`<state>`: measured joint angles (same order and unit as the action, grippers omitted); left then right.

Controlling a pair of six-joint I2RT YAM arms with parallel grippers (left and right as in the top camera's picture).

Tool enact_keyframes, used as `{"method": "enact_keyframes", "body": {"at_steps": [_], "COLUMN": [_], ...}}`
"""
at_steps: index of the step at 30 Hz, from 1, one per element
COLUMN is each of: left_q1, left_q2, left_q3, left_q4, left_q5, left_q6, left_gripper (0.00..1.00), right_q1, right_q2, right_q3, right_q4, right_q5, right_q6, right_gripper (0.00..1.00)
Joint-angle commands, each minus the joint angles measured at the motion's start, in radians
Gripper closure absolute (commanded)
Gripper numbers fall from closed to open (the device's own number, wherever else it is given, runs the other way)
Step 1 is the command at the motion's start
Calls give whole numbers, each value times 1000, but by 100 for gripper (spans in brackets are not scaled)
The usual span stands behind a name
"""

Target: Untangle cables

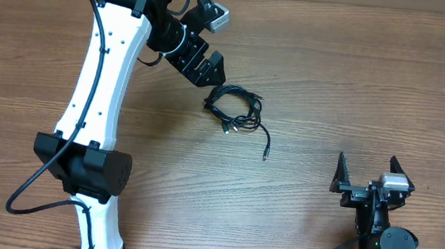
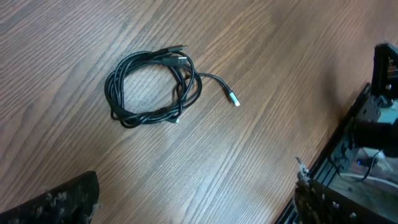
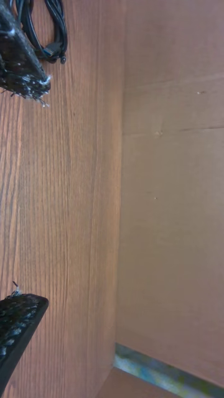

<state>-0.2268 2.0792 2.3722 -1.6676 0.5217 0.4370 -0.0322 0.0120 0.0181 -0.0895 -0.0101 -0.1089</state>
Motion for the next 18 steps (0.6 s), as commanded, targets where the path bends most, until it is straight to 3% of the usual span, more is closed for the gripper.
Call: {"method": "enact_keyframes", "body": {"at_steps": [1, 4, 8, 11, 14, 18], "left_q1": [4, 3, 2, 2, 2, 2], "left_q2": [-4, -4, -4, -4, -4, -4], "left_q3": [10, 10, 10, 10, 10, 10], "left_q4": [13, 26, 50, 57, 55, 54], "left_q5": [-10, -32, -114, -122, -131, -137], "left_q6": [-42, -61, -135, -139, -139, -150], "left_gripper": [0, 0, 0, 0, 0, 0], "right_q1": [-3, -2, -2, -2, -2, -2], "right_q2": [-9, -9, -8, -7, -1, 98], "right_q3": [-10, -10, -10, 0, 143, 496], "right_q4": [6, 17, 36, 76, -108, -385], "right_q5": [8, -131, -467, -598, -523, -261], "right_q6": [-4, 91, 292, 289, 280, 241], "right_gripper": [0, 0, 0, 0, 0, 0]}}
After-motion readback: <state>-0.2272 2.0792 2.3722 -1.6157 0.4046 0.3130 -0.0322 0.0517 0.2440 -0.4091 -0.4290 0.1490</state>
